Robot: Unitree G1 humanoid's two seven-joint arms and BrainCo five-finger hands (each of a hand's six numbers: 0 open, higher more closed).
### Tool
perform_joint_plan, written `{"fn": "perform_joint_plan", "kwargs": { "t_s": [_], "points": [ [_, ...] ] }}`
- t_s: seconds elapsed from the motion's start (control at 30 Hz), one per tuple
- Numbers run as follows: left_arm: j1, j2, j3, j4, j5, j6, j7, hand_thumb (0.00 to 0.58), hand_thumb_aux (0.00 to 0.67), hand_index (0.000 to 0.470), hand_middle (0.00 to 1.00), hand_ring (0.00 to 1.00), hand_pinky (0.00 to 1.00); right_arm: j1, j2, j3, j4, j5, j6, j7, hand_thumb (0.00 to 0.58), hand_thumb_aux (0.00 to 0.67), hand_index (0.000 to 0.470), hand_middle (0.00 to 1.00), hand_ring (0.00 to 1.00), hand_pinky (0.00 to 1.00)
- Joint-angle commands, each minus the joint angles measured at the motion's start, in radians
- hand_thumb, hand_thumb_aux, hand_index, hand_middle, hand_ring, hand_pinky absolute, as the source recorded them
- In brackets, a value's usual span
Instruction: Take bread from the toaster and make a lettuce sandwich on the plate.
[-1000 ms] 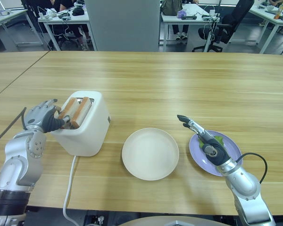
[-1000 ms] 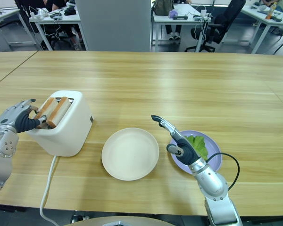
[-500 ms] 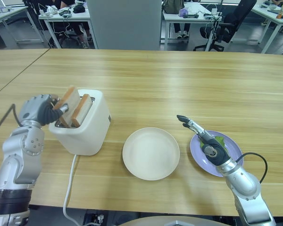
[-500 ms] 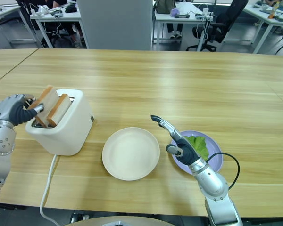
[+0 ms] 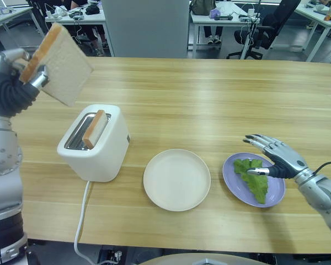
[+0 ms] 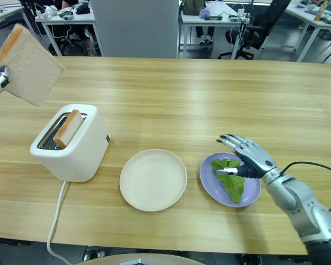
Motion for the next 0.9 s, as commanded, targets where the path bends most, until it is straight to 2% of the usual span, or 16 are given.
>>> {"fn": "perform_joint_plan", "kwargs": {
  "t_s": [0.03,0.27,0.47,0.5,0.53,0.57,0.6,0.63,0.67,0.9],
  "points": [
    [-0.030,-0.044,-0.050,-0.124,-0.138,0.098,-0.101,0.580,0.670,0.460,1.00,1.00,1.00,-0.052,-0.048,0.087,0.210,-0.128,-0.085,-0.164,0.000,0.000,0.000,0.00,0.00,0.00],
    [-0.005,-0.127,-0.247,-0.259,-0.312,0.257,-0.260,0.580,0.670,0.460,1.00,1.00,1.00,-0.184,-0.079,0.266,0.527,-0.296,-0.145,-0.440,0.000,0.000,0.000,0.00,0.00,0.00],
    [0.040,-0.190,-0.435,-0.211,-0.332,0.317,-0.329,0.580,0.670,0.460,1.00,1.00,1.00,-0.291,-0.054,0.426,0.735,-0.381,-0.160,-0.599,0.014,0.008,0.005,0.00,0.00,0.00],
    [0.045,-0.200,-0.464,-0.185,-0.327,0.314,-0.337,0.580,0.670,0.460,1.00,1.00,1.00,-0.307,-0.046,0.450,0.768,-0.393,-0.155,-0.618,0.156,0.097,0.067,0.00,0.00,0.00],
    [0.050,-0.210,-0.490,-0.157,-0.325,0.316,-0.346,0.580,0.670,0.460,1.00,1.00,1.00,-0.323,-0.039,0.473,0.800,-0.402,-0.149,-0.638,0.156,0.097,0.067,0.00,0.00,0.00],
    [0.055,-0.218,-0.522,-0.117,-0.317,0.307,-0.356,0.580,0.670,0.460,1.00,1.00,1.00,-0.338,-0.031,0.493,0.830,-0.408,-0.144,-0.654,0.278,0.187,0.128,0.00,0.00,0.00],
    [0.059,-0.225,-0.563,-0.065,-0.302,0.299,-0.370,0.580,0.670,0.460,1.00,1.00,1.00,-0.353,-0.021,0.515,0.856,-0.414,-0.141,-0.669,0.500,0.420,0.289,0.00,0.00,0.00],
    [0.061,-0.229,-0.590,-0.031,-0.292,0.292,-0.380,0.580,0.670,0.460,1.00,1.00,1.00,-0.364,-0.015,0.532,0.874,-0.418,-0.139,-0.681,0.500,0.420,0.289,0.00,0.00,0.00],
    [0.062,-0.233,-0.613,0.001,-0.279,0.280,-0.386,0.580,0.670,0.460,1.00,1.00,1.00,-0.375,-0.008,0.550,0.888,-0.422,-0.139,-0.694,0.580,0.670,0.460,0.00,0.00,0.00],
    [0.025,-0.271,-0.754,0.289,-0.169,0.160,-0.388,0.580,0.670,0.460,1.00,1.00,1.00,-0.419,0.010,0.629,0.941,-0.414,-0.155,-0.747,0.580,0.670,0.460,0.00,0.00,0.00]
  ]
}}
